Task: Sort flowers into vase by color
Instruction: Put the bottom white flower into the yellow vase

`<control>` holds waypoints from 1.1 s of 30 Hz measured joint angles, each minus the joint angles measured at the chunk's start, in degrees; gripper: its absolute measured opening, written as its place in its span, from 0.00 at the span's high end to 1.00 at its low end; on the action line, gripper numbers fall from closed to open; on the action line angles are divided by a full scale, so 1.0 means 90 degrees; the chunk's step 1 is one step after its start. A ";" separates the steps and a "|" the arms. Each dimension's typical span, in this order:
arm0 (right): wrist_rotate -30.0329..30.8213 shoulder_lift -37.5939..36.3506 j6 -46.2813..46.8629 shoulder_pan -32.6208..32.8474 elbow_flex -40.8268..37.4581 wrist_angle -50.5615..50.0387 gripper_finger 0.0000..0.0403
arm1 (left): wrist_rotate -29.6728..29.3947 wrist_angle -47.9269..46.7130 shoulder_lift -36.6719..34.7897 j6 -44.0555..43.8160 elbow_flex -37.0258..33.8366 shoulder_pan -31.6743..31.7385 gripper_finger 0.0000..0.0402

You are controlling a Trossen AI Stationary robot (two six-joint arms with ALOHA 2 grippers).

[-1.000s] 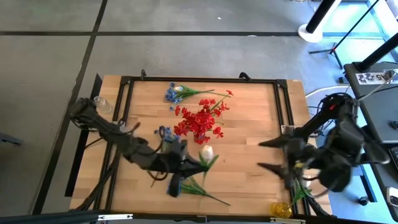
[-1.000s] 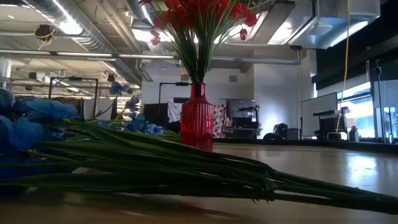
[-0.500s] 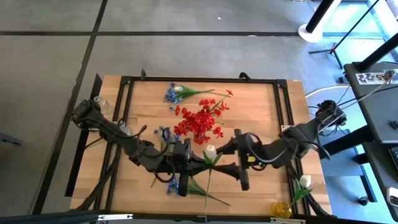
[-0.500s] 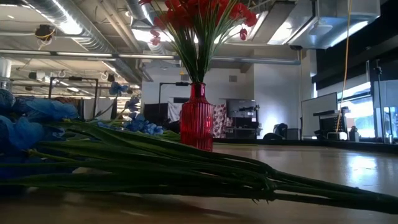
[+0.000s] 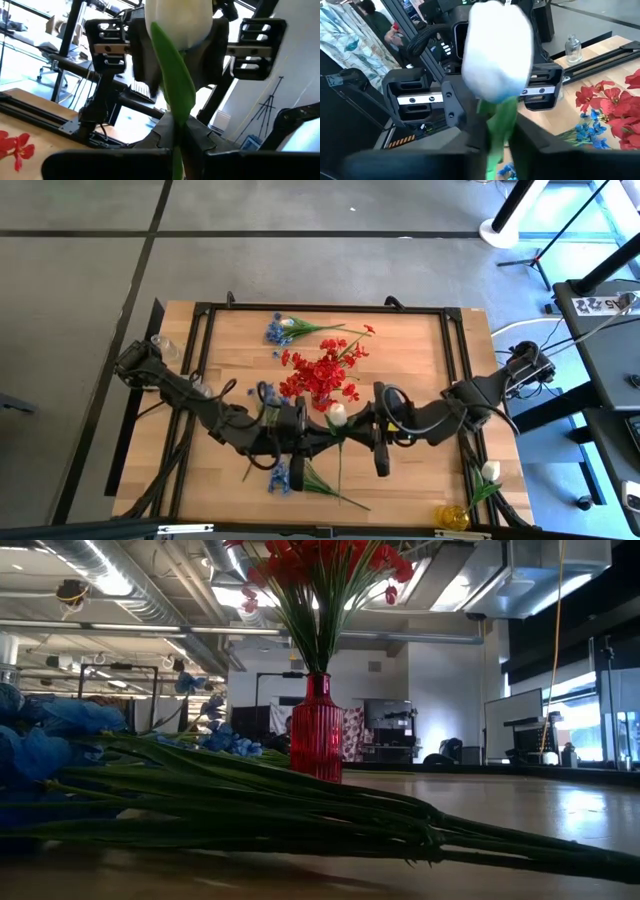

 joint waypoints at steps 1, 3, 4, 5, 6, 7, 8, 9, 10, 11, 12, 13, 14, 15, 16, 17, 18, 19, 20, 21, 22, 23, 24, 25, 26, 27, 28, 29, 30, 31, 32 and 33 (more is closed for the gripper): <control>0.0010 0.0027 0.0000 -0.0002 0.0002 0.0007 0.90 | -0.0004 0.0000 0.0000 -0.0002 0.0001 0.0018 0.96; 0.0036 0.0045 -0.0023 -0.0002 0.0005 0.0008 0.97 | -0.0008 -0.0032 0.0000 0.0000 0.0000 0.0032 0.93; 0.0031 0.0050 -0.0029 0.0003 0.0005 0.0005 0.97 | 0.0001 -0.0035 0.0002 -0.0003 -0.0002 0.0032 0.91; 0.0030 0.0051 -0.0024 0.0005 0.0005 0.0002 0.97 | 0.0009 -0.0053 -0.0012 -0.0023 -0.0002 0.0032 0.89; 0.0005 0.0051 -0.0018 0.0004 0.0005 0.0002 0.96 | 0.0044 -0.0121 -0.0058 -0.0068 -0.0002 0.0028 0.87; -0.0007 0.0044 -0.0021 0.0002 0.0005 0.0012 0.96 | 0.0123 -0.0225 -0.0120 -0.0203 -0.0002 0.0025 0.84; -0.0010 0.0003 -0.0053 0.0003 0.0002 0.0008 0.96 | 0.0175 -0.0326 -0.0211 -0.0318 -0.0002 0.0024 0.82; -0.0034 -0.0063 -0.0126 0.0010 -0.0003 -0.0019 0.97 | 0.0214 -0.0501 -0.0325 -0.0384 -0.0002 -0.0008 0.79; -0.0167 -0.0136 -0.0284 0.0010 -0.0007 -0.0021 0.98 | 0.0237 -0.0705 -0.0462 -0.0470 -0.0002 -0.0048 0.77; -0.0379 -0.0246 -0.0482 0.0023 -0.0007 0.0025 0.98 | 0.0282 -0.0926 -0.0611 -0.0504 -0.0001 -0.0107 0.75; -0.0570 -0.0384 -0.0680 0.0093 -0.0007 0.0017 0.98 | 0.0333 -0.1161 -0.0741 -0.0520 0.0001 -0.0170 0.73; -0.0754 -0.0518 -0.0918 0.0177 -0.0007 -0.0022 0.98 | 0.0391 -0.1345 -0.0862 -0.0527 0.0006 -0.0232 0.71; -0.0973 -0.0630 -0.1206 0.0280 0.0000 -0.0014 0.97 | 0.0407 -0.1474 -0.0950 -0.0532 0.0006 -0.0312 0.69; -0.1189 -0.0740 -0.1486 0.0400 0.0006 0.0008 0.97 | 0.0408 -0.1536 -0.1036 -0.0539 0.0006 -0.0379 0.68; -0.1436 -0.0851 -0.1752 0.0582 0.0007 -0.0001 0.97 | 0.0401 -0.1552 -0.1076 -0.0529 0.0006 -0.0434 0.67; -0.1684 -0.0940 -0.1956 0.0790 0.0005 -0.0006 0.98 | 0.0388 -0.1506 -0.1124 -0.0510 0.0006 -0.0471 0.66; -0.1891 -0.1017 -0.2106 0.1003 0.0005 -0.0004 0.98 | 0.0385 -0.1520 -0.1190 -0.0485 0.0006 -0.0523 0.66; -0.2067 -0.1083 -0.2228 0.1217 0.0005 -0.0027 0.99 | 0.0363 -0.1521 -0.1237 -0.0409 0.0006 -0.0589 0.65; -0.2237 -0.1136 -0.2317 0.1422 0.0005 -0.0064 0.99 | 0.0355 -0.1520 -0.1279 -0.0325 0.0006 -0.0622 0.65; -0.2403 -0.1181 -0.2381 0.1643 0.0005 -0.0104 0.98 | 0.0318 -0.1504 -0.1294 -0.0292 0.0006 -0.0639 0.65; -0.2511 -0.1215 -0.2401 0.1879 0.0005 -0.0198 0.98 | 0.0280 -0.1466 -0.1294 -0.0293 0.0006 -0.0652 0.65; -0.2519 -0.1224 -0.2407 0.2127 0.0005 -0.0328 0.98 | 0.0248 -0.1461 -0.1293 -0.0305 0.0006 -0.0655 0.65; -0.2440 -0.1224 -0.2404 0.2362 0.0005 -0.0485 0.98 | 0.0240 -0.1461 -0.1286 -0.0338 0.0006 -0.0651 0.65; -0.2266 -0.1218 -0.2402 0.2584 0.0005 -0.0678 0.98 | 0.0235 -0.1460 -0.1282 -0.0355 0.0006 -0.0645 0.65; -0.2028 -0.1212 -0.2373 0.2795 0.0005 -0.0934 0.98 | 0.0226 -0.1457 -0.1282 -0.0401 0.0006 -0.0636 0.65; -0.1748 -0.1212 -0.2288 0.2991 0.0002 -0.1263 0.99 | 0.0226 -0.1433 -0.1282 -0.0513 0.0006 -0.0633 0.65; -0.1395 -0.1212 -0.2158 0.3164 0.0002 -0.1562 0.99 | 0.0233 -0.1410 -0.1282 -0.0570 0.0006 -0.0636 0.65; -0.1043 -0.1214 -0.2009 0.3307 0.0002 -0.1811 0.99 | 0.0242 -0.1397 -0.1282 -0.0639 0.0006 -0.0638 0.65; -0.0716 -0.1221 -0.1872 0.3441 0.0002 -0.2041 0.99 | 0.0258 -0.1392 -0.1282 -0.0657 0.0006 -0.0644 0.65; -0.0463 -0.1228 -0.1750 0.3578 0.0000 -0.2241 0.98 | 0.0262 -0.1392 -0.1282 -0.0658 0.0006 -0.0658 0.65; -0.0231 -0.1232 -0.1666 0.3697 0.0000 -0.2367 0.98 | 0.0259 -0.1391 -0.1282 -0.0657 0.0006 -0.0678 0.65; -0.0009 -0.1236 -0.1580 0.3814 0.0000 -0.2437 0.98 | 0.0254 -0.1386 -0.1282 -0.0658 0.0006 -0.0696 0.65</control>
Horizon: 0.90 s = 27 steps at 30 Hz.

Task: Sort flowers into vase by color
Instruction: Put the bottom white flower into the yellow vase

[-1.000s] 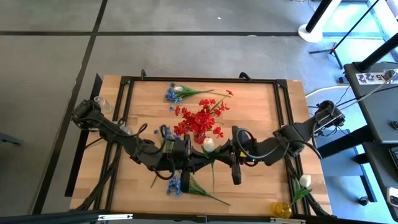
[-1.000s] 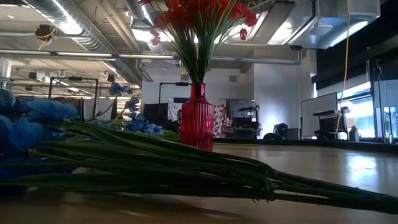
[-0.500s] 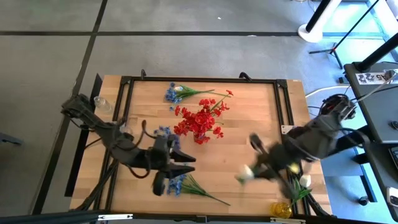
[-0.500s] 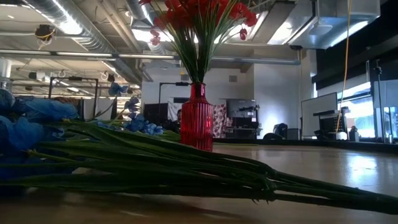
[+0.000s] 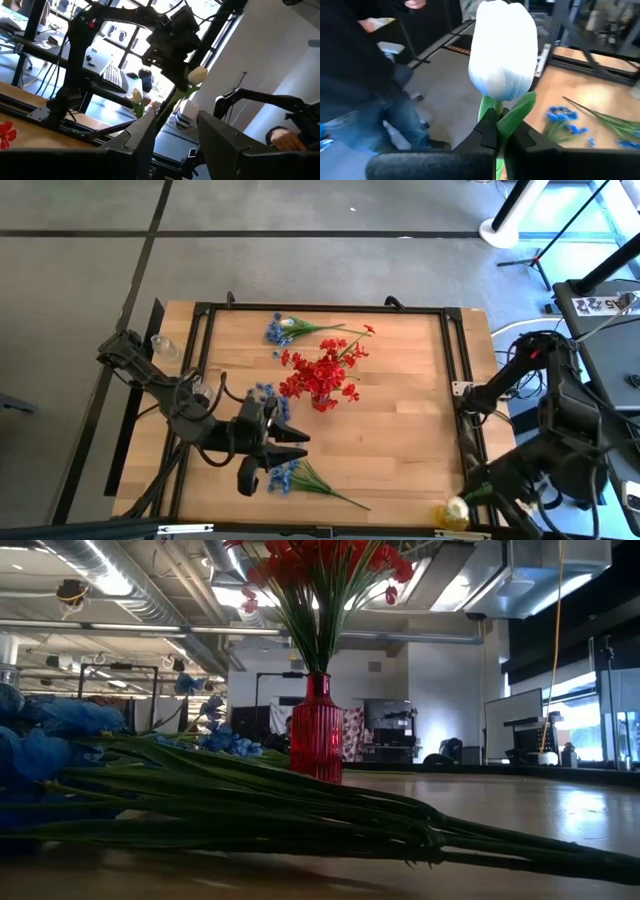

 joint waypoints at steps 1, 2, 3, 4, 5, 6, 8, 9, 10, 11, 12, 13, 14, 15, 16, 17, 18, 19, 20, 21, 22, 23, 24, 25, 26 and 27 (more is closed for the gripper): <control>0.0181 0.0000 0.0040 0.0124 0.0000 -0.0041 0.98 | -0.0006 0.0002 0.0000 -0.0002 0.0000 -0.0012 0.65; 0.0314 0.0000 0.0067 0.0259 0.0000 -0.0062 0.99 | -0.0006 0.0002 0.0000 -0.0003 0.0000 -0.0012 0.65; 0.0377 0.0000 0.0085 0.0408 0.0000 -0.0076 0.99 | -0.0004 -0.0001 0.0000 -0.0005 0.0000 -0.0012 0.65; 0.0429 0.0000 0.0116 0.0555 0.0000 -0.0074 0.99 | -0.0005 0.0002 0.0000 -0.0007 0.0000 -0.0012 0.65; 0.0513 0.0000 0.0180 0.0686 -0.0018 -0.0061 0.99 | -0.0006 0.0002 0.0000 -0.0012 0.0000 -0.0014 0.65; 0.0600 -0.0005 0.0230 0.0812 -0.0077 -0.0046 0.99 | -0.0012 0.0002 0.0000 -0.0032 0.0000 -0.0014 0.65; 0.0716 -0.0011 0.0370 0.1016 -0.0232 -0.0095 0.99 | -0.0040 0.0007 0.0000 -0.0113 0.0000 -0.0012 0.65; 0.0831 -0.0004 0.0445 0.1106 -0.0321 -0.0109 0.99 | -0.0042 0.0011 0.0000 -0.0181 0.0000 -0.0012 0.65; 0.0999 0.0002 0.0539 0.1198 -0.0407 -0.0121 0.99 | -0.0043 0.0015 0.0000 -0.0217 0.0000 -0.0009 0.65; 0.1138 0.0002 0.0612 0.1282 -0.0473 -0.0122 0.99 | -0.0045 0.0019 0.0000 -0.0221 0.0000 -0.0007 0.65; 0.1272 0.0002 0.0691 0.1365 -0.0536 -0.0104 0.99 | -0.0050 0.0030 0.0000 -0.0221 0.0000 -0.0007 0.65; 0.1377 0.0000 0.0731 0.1426 -0.0601 -0.0067 0.99 | -0.0055 0.0055 0.0000 -0.0219 0.0000 -0.0009 0.65; 0.1458 -0.0002 0.0754 0.1471 -0.0654 -0.0034 0.99 | -0.0084 0.0093 0.0000 -0.0219 0.0000 -0.0009 0.65; 0.1496 -0.0002 0.0786 0.1473 -0.0703 0.0006 0.99 | -0.0168 0.0144 0.0000 -0.0216 0.0000 -0.0007 0.65; 0.1489 0.0000 0.0827 0.1475 -0.0735 0.0044 0.99 | -0.0254 0.0190 0.0000 -0.0216 0.0000 0.0005 0.65; 0.1489 0.0000 0.0849 0.1475 -0.0754 0.0107 0.99 | -0.0320 0.0214 0.0000 -0.0216 -0.0001 0.0021 0.65; 0.1481 0.0000 0.0855 0.1472 -0.0758 0.0159 0.99 | -0.0353 0.0221 0.0000 -0.0216 0.0000 0.0043 0.65; 0.1481 0.0000 0.0858 0.1469 -0.0758 0.0172 0.99 | -0.0365 0.0230 0.0000 -0.0216 0.0000 0.0065 0.65; 0.1480 0.0000 0.0863 0.1471 -0.0758 0.0156 0.99 | -0.0365 0.0232 0.0000 -0.0216 -0.0002 0.0083 0.65; 0.1459 0.0000 0.0864 0.1500 -0.0758 0.0139 0.99 | -0.0365 0.0233 0.0000 -0.0219 -0.0002 0.0105 0.65; 0.1452 0.0000 0.0871 0.1536 -0.0760 0.0121 0.99 | -0.0365 0.0237 0.0000 -0.0233 -0.0002 0.0127 0.65; 0.1426 0.0000 0.0899 0.1572 -0.0760 0.0090 0.99 | -0.0365 0.0247 0.0000 -0.0334 -0.0002 0.0148 0.65; 0.1377 0.0000 0.0970 0.1585 -0.0760 0.0037 0.99 | -0.0359 0.0254 0.0000 -0.0491 -0.0002 0.0168 0.65; 0.1275 0.0004 0.1090 0.1587 -0.0759 -0.0059 0.98 | -0.0356 0.0277 0.0002 -0.0696 -0.0002 0.0192 0.65; 0.1114 0.0009 0.1255 0.1585 -0.0758 -0.0193 0.97 | -0.0355 0.0315 0.0005 -0.0924 -0.0002 0.0218 0.65; 0.0939 0.0011 0.1430 0.1582 -0.0760 -0.0350 0.95 | -0.0353 0.0325 0.0005 -0.1144 -0.0002 0.0256 0.65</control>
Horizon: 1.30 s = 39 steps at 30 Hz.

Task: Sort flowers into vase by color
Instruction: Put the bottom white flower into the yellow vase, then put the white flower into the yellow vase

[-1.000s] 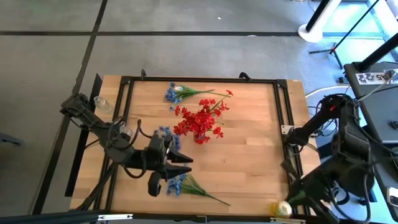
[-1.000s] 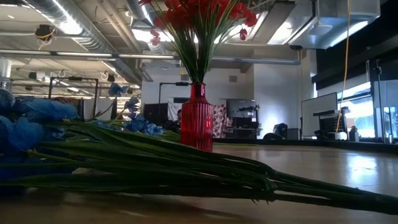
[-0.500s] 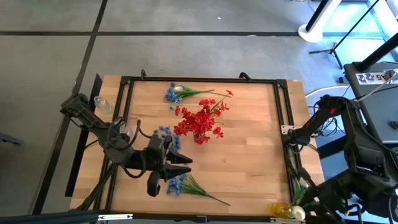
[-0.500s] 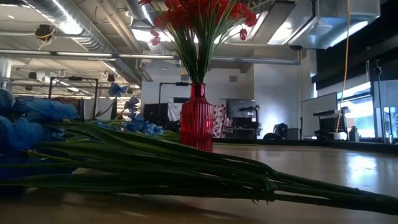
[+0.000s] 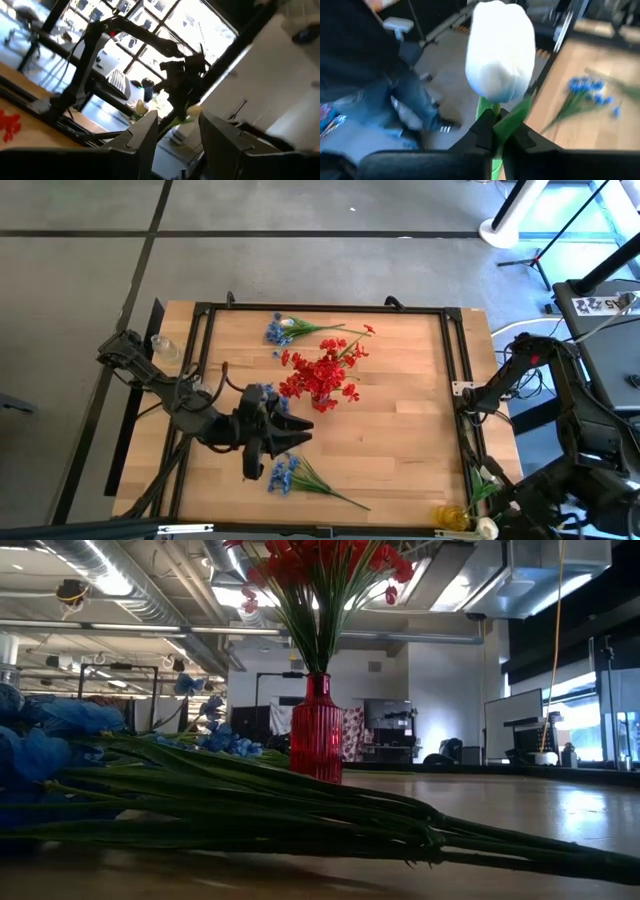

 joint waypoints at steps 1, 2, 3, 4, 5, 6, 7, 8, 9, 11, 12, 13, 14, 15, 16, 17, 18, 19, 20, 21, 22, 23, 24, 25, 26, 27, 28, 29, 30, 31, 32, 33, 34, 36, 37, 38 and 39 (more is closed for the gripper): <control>-0.0149 0.0005 0.0163 -0.0004 -0.0001 -0.0140 0.93 | -0.0002 0.0002 0.0000 -0.0140 0.0000 0.0039 0.65; -0.0269 0.0006 0.0303 -0.0010 -0.0001 -0.0278 0.91 | -0.0003 0.0002 0.0000 -0.0228 0.0000 0.0075 0.65; -0.0342 0.0006 0.0418 -0.0014 -0.0001 -0.0396 0.89 | -0.0002 0.0002 0.0000 -0.0233 0.0000 0.0113 0.65; -0.0404 0.0006 0.0506 -0.0014 -0.0001 -0.0489 0.87 | -0.0002 0.0000 0.0000 -0.0214 0.0000 0.0149 0.65; -0.0485 0.0006 0.0621 -0.0011 -0.0001 -0.0585 0.85 | 0.0005 0.0000 0.0000 -0.0204 0.0000 0.0179 0.65; -0.0575 0.0006 0.0746 -0.0007 -0.0001 -0.0684 0.82 | 0.0034 -0.0005 0.0000 -0.0192 0.0000 0.0216 0.65; -0.0664 0.0006 0.0905 -0.0007 -0.0001 -0.0781 0.80 | 0.0095 -0.0033 0.0000 -0.0122 0.0000 0.0254 0.65; -0.0778 0.0006 0.1069 -0.0007 -0.0001 -0.0868 0.77 | 0.0149 -0.0076 0.0000 0.0020 0.0000 0.0295 0.65; -0.0950 0.0006 0.1276 -0.0008 0.0001 -0.0980 0.74 | 0.0168 -0.0126 0.0000 0.0098 0.0000 0.0337 0.65; -0.1406 0.0006 0.1681 -0.0020 0.0016 -0.1291 0.68 | 0.0120 -0.0307 -0.0001 0.0101 0.0000 0.0414 0.65; -0.1643 0.0006 0.1863 -0.0030 0.0073 -0.1473 0.65 | 0.0095 -0.0466 -0.0035 0.0096 0.0000 0.0450 0.65; -0.1908 0.0006 0.2052 -0.0071 0.0162 -0.1686 0.61 | 0.0062 -0.0710 -0.0086 0.0069 -0.0004 0.0467 0.65; -0.2155 0.0005 0.2182 -0.0157 0.0268 -0.1868 0.58 | 0.0010 -0.0951 -0.0143 -0.0022 -0.0005 0.0506 0.65; -0.2376 -0.0006 0.2315 -0.0259 0.0379 -0.2003 0.56 | -0.0039 -0.1254 -0.0229 -0.0139 -0.0005 0.0541 0.65; -0.2576 -0.0012 0.2405 -0.0358 0.0500 -0.2106 0.53 | -0.0093 -0.1585 -0.0321 -0.0270 -0.0005 0.0568 0.65; -0.2777 -0.0016 0.2426 -0.0443 0.0611 -0.2189 0.50 | -0.0162 -0.1899 -0.0422 -0.0416 -0.0005 0.0591 0.65; -0.2969 -0.0015 0.2435 -0.0495 0.0736 -0.2246 0.48 | -0.0235 -0.2222 -0.0536 -0.0553 -0.0005 0.0619 0.65; -0.3109 -0.0009 0.2434 -0.0517 0.0878 -0.2316 0.46 | -0.0319 -0.2545 -0.0667 -0.0672 -0.0005 0.0646 0.65; -0.3173 -0.0006 0.2437 -0.0514 0.1024 -0.2413 0.44 | -0.0448 -0.2882 -0.0806 -0.0774 -0.0005 0.0663 0.65; -0.3224 -0.0006 0.2449 -0.0510 0.1200 -0.2510 0.42 | -0.0607 -0.3234 -0.0941 -0.0928 -0.0005 0.0674 0.65; -0.3213 -0.0006 0.2454 -0.0509 0.1395 -0.2579 0.41 | -0.0792 -0.3637 -0.1092 -0.1108 -0.0005 0.0691 0.65; -0.3149 -0.0013 0.2457 -0.0508 0.1569 -0.2609 0.40 | -0.0995 -0.4090 -0.1229 -0.1325 -0.0005 0.0708 0.65; -0.3065 -0.0013 0.2449 -0.0504 0.1758 -0.2696 0.39 | -0.1172 -0.4562 -0.1342 -0.1597 -0.0005 0.0739 0.65; -0.2925 -0.0013 0.2430 -0.0502 0.1965 -0.2811 0.39 | -0.1341 -0.5063 -0.1452 -0.1963 -0.0005 0.0790 0.65; -0.2758 -0.0013 0.2408 -0.0505 0.2165 -0.2882 0.39 | -0.1475 -0.5585 -0.1549 -0.2354 -0.0005 0.0848 0.65; -0.2607 -0.0013 0.2392 -0.0510 0.2360 -0.2910 0.40 | -0.1621 -0.6116 -0.1635 -0.2812 -0.0005 0.0936 0.65; -0.2444 -0.0013 0.2328 -0.0512 0.2567 -0.2942 0.40 | -0.1805 -0.6588 -0.1709 -0.3329 -0.0005 0.1042 0.65; -0.2260 -0.0013 0.2192 -0.0512 0.2782 -0.2996 0.40 | -0.2026 -0.7080 -0.1769 -0.3866 -0.0005 0.1180 0.65; -0.2052 -0.0013 0.2002 -0.0512 0.2992 -0.3025 0.41 | -0.2223 -0.7588 -0.1812 -0.4392 -0.0005 0.1347 0.65; -0.1790 -0.0012 0.1799 -0.0512 0.3188 -0.3051 0.41 | -0.2331 -0.8019 -0.1827 -0.4836 -0.0005 0.1532 0.65; -0.1470 -0.0014 0.1608 -0.0511 0.3375 -0.3078 0.41 | -0.2356 -0.8403 -0.1830 -0.5158 -0.0005 0.1764 0.65; -0.1077 -0.0023 0.1397 -0.0509 0.3552 -0.3101 0.41 | -0.2325 -0.8758 -0.1819 -0.5403 -0.0006 0.2008 0.65; -0.0668 -0.0026 0.1185 -0.0509 0.3712 -0.3128 0.41 | -0.2272 -0.8925 -0.1787 -0.5578 -0.0040 0.2276 0.65; 0.0200 -0.0061 0.0848 -0.0533 0.3948 -0.3237 0.41 | -0.2116 -0.8957 -0.1755 -0.5670 -0.0202 0.2880 0.65; 0.0600 -0.0090 0.0732 -0.0627 0.4015 -0.3287 0.41 | -0.1976 -0.8915 -0.1748 -0.5675 -0.0323 0.3204 0.65; 0.0960 -0.0125 0.0655 -0.0774 0.4055 -0.3321 0.41 | -0.1805 -0.8817 -0.1733 -0.5688 -0.0459 0.3549 0.65; 0.1277 -0.0162 0.0596 -0.0964 0.4070 -0.3369 0.41 | -0.1650 -0.8663 -0.1719 -0.5697 -0.0618 0.3893 0.65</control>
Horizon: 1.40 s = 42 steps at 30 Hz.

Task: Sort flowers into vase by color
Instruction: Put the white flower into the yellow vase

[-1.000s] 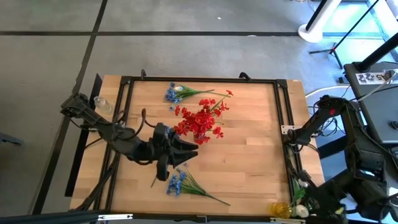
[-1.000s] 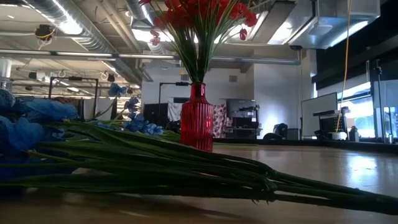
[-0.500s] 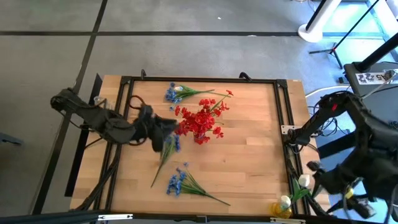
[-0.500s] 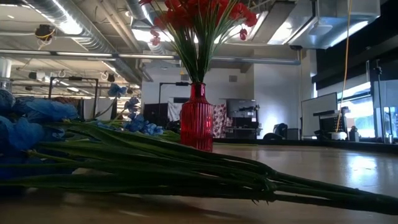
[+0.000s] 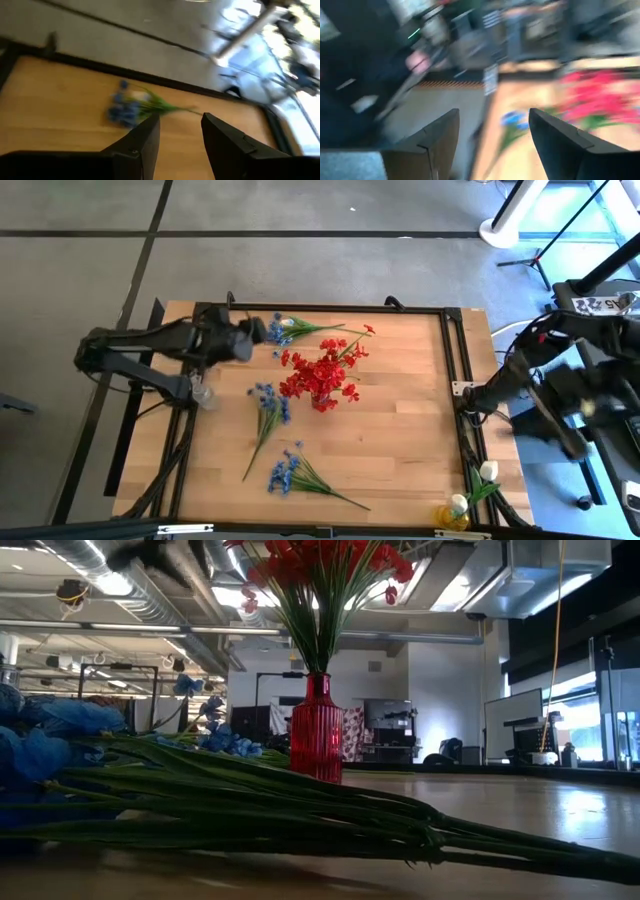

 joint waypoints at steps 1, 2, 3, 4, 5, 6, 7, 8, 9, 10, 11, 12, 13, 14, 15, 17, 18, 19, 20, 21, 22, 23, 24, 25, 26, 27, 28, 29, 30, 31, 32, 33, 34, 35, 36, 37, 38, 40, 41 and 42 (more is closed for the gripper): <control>0.0286 -0.0032 -0.0020 -0.0228 0.0000 -0.0047 0.41 | 0.0168 0.0164 0.0010 -0.0023 -0.0167 0.0341 0.65; 0.0478 -0.0055 -0.0025 -0.0496 -0.0001 -0.0078 0.41 | 0.0297 0.0331 0.0016 -0.0036 -0.0357 0.0697 0.65; 0.0588 -0.0069 -0.0025 -0.0793 -0.0001 -0.0101 0.41 | 0.0357 0.0511 0.0031 -0.0017 -0.0569 0.1032 0.65; 0.0629 -0.0075 -0.0024 -0.1115 -0.0002 -0.0147 0.41 | 0.0408 0.0785 0.0050 0.0037 -0.0781 0.1369 0.65; 0.0622 -0.0084 -0.0023 -0.1485 -0.0005 -0.0188 0.41 | 0.0516 0.1101 0.0064 0.0201 -0.0978 0.1736 0.65; 0.0617 -0.0085 -0.0016 -0.1842 -0.0007 -0.0208 0.41 | 0.0682 0.1545 0.0070 0.0430 -0.1193 0.2101 0.65; 0.0620 -0.0087 -0.0012 -0.2205 -0.0033 -0.0187 0.41 | 0.0963 0.2102 0.0070 0.0744 -0.1413 0.2471 0.65; 0.0620 -0.0092 -0.0007 -0.2548 -0.0066 -0.0181 0.41 | 0.1326 0.2817 0.0070 0.1068 -0.1658 0.2822 0.65; 0.0618 -0.0091 -0.0004 -0.2870 -0.0106 -0.0180 0.41 | 0.1773 0.3667 0.0096 0.1382 -0.1911 0.3148 0.65; 0.0599 -0.0090 -0.0003 -0.3172 -0.0161 -0.0173 0.41 | 0.2194 0.4434 0.0140 0.1633 -0.2145 0.3417 0.65; 0.0539 -0.0086 -0.0002 -0.3469 -0.0224 -0.0172 0.41 | 0.2608 0.5113 0.0229 0.1770 -0.2354 0.3674 0.65; 0.0471 -0.0083 -0.0001 -0.3744 -0.0296 -0.0160 0.41 | 0.2908 0.5642 0.0352 0.1810 -0.2511 0.3874 0.65; 0.0404 -0.0066 0.0001 -0.4015 -0.0359 -0.0164 0.41 | 0.3133 0.5957 0.0504 0.1803 -0.2575 0.4038 0.65; 0.0332 -0.0047 0.0001 -0.4283 -0.0417 -0.0164 0.41 | 0.3248 0.6072 0.0690 0.1776 -0.2588 0.4179 0.65; 0.0217 -0.0025 0.0003 -0.4503 -0.0482 -0.0156 0.41 | 0.3301 0.6074 0.0874 0.1728 -0.2586 0.4290 0.65; -0.0068 0.0028 0.0001 -0.4892 -0.0591 -0.0141 0.41 | 0.3376 0.6078 0.1290 0.1653 -0.2568 0.4431 0.65; -0.0219 0.0068 0.0003 -0.5064 -0.0636 -0.0141 0.41 | 0.3449 0.6142 0.1488 0.1611 -0.2566 0.4468 0.65; -0.0355 0.0105 0.0001 -0.5246 -0.0672 -0.0140 0.41 | 0.3554 0.6263 0.1693 0.1526 -0.2566 0.4486 0.65; -0.0470 0.0145 0.0000 -0.5426 -0.0699 -0.0146 0.41 | 0.3640 0.6429 0.1891 0.1444 -0.2563 0.4503 0.65; -0.0597 0.0191 -0.0005 -0.5611 -0.0712 -0.0147 0.41 | 0.3763 0.6599 0.2108 0.1329 -0.2559 0.4513 0.65; -0.0682 0.0244 -0.0025 -0.5796 -0.0712 -0.0140 0.41 | 0.3893 0.6760 0.2311 0.1244 -0.2556 0.4535 0.65; -0.0708 0.0286 -0.0059 -0.5969 -0.0712 -0.0140 0.41 | 0.4038 0.6951 0.2509 0.1139 -0.2557 0.4565 0.65; -0.0703 0.0331 -0.0136 -0.6133 -0.0712 -0.0140 0.41 | 0.4185 0.7164 0.2704 0.1072 -0.2557 0.4583 0.65; -0.0692 0.0374 -0.0185 -0.6296 -0.0712 -0.0139 0.41 | 0.4298 0.7369 0.2876 0.0999 -0.2556 0.4586 0.65; -0.0699 0.0406 -0.0269 -0.6447 -0.0712 -0.0140 0.41 | 0.4395 0.7531 0.3039 0.0943 -0.2556 0.4587 0.65; -0.0723 0.0431 -0.0415 -0.6594 -0.0712 -0.0140 0.41 | 0.4489 0.7648 0.3186 0.0854 -0.2556 0.4583 0.65; -0.0758 0.0460 -0.0574 -0.6735 -0.0712 -0.0137 0.41 | 0.4565 0.7743 0.3306 0.0760 -0.2556 0.4579 0.65; -0.0791 0.0478 -0.0721 -0.6860 -0.0712 -0.0135 0.41 | 0.4675 0.7840 0.3413 0.0644 -0.2556 0.4579 0.65; -0.0832 0.0498 -0.0838 -0.6983 -0.0712 -0.0136 0.41 | 0.4838 0.7949 0.3501 0.0537 -0.2556 0.4579 0.65; -0.0868 0.0516 -0.0896 -0.7103 -0.0712 -0.0135 0.41 | 0.4973 0.8081 0.3560 0.0446 -0.2556 0.4569 0.65; -0.0884 0.0541 -0.0975 -0.7220 -0.0712 -0.0133 0.41 | 0.5076 0.8198 0.3596 0.0367 -0.2556 0.4544 0.65; -0.0886 0.0557 -0.1007 -0.7333 -0.0712 -0.0135 0.41 | 0.5075 0.8264 0.3608 0.0332 -0.2547 0.4510 0.65; -0.0886 0.0579 -0.1046 -0.7449 -0.0712 -0.0135 0.41 | 0.5009 0.8258 0.3611 0.0334 -0.2510 0.4471 0.65; -0.0893 0.0587 -0.1115 -0.7564 -0.0712 -0.0135 0.41 | 0.4896 0.8226 0.3614 0.0366 -0.2455 0.4430 0.65; -0.0919 0.0590 -0.1190 -0.7678 -0.0712 -0.0135 0.41 | 0.4759 0.8190 0.3614 0.0440 -0.2405 0.4389 0.65; -0.0954 0.0590 -0.1236 -0.7791 -0.0712 -0.0134 0.41 | 0.4644 0.8153 0.3614 0.0497 -0.2374 0.4358 0.65; -0.1025 0.0599 -0.1300 -0.7907 -0.0712 -0.0128 0.41 | 0.4554 0.8123 0.3614 0.0526 -0.2362 0.4335 0.65; -0.1200 0.0617 -0.1362 -0.8138 -0.0712 -0.0116 0.41 | 0.4487 0.7969 0.3614 0.0514 -0.2362 0.4327 0.65; -0.1297 0.0626 -0.1376 -0.8230 -0.0712 -0.0118 0.41 | 0.4496 0.7859 0.3614 0.0511 -0.2362 0.4327 0.65; -0.1419 0.0635 -0.1377 -0.8322 -0.0712 -0.0116 0.41 | 0.4508 0.7707 0.3614 0.0576 -0.2362 0.4318 0.65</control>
